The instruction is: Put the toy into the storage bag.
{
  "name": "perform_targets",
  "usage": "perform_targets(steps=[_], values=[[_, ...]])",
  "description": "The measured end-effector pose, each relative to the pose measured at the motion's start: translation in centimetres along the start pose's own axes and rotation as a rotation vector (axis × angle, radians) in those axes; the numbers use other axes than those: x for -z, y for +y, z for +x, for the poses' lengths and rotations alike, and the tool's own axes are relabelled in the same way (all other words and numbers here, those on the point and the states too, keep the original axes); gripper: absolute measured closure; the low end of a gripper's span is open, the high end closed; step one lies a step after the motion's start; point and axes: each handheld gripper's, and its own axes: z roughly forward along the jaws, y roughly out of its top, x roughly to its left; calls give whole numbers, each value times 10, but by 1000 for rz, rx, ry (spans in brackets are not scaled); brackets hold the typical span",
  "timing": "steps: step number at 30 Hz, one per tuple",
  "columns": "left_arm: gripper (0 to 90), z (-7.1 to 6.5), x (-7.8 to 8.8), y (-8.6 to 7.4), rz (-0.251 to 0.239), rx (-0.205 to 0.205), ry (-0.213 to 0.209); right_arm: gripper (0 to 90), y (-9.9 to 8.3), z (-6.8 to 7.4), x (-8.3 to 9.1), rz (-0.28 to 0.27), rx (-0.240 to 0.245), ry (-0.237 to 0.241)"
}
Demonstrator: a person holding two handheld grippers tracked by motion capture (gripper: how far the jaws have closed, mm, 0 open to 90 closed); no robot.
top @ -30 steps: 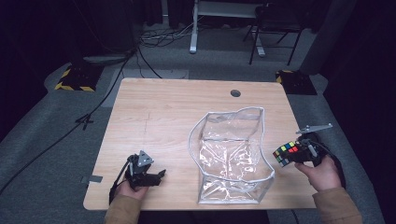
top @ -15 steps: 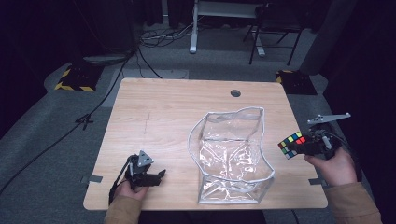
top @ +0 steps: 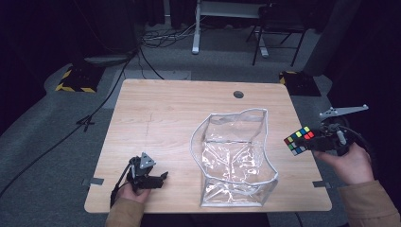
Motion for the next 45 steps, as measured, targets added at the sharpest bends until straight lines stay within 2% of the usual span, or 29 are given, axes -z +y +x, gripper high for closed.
perform_targets(steps=[2, 3, 4, 5, 11, 24, 28, 30, 33, 45], values=[[159, 1, -2, 2, 4, -6, -10, 340, 4, 3, 5, -7, 9, 3], [159, 2, -3, 3, -2, -13, 2, 340, 7, 5, 8, -10, 20, 4], [158, 3, -4, 4, 1, -10, -9, 340, 10, 7, 10, -9, 28, 6], [158, 3, -4, 5, 0, -10, 2, 340, 12, 10, 13, -12, 37, 6], [158, 3, -6, 6, 4, 6, -1, 340, 28, 24, 25, -12, 103, 21], [159, 2, -5, 6, 2, 5, 3, 340, 61, 41, 30, -7, 185, 53], [159, 3, -5, 5, -1, -2, 9, 340, 67, 51, 30, -13, 259, 66], [157, 2, -4, 4, 0, 14, 9, 340, 71, 57, 27, 0, 281, 74], [157, 2, -4, 4, 0, 10, 14, 340, 79, 65, 22, 7, 323, 91], [157, 1, -2, 2, 4, 22, 19, 340, 105, 94, 5, 13, 398, 147]])
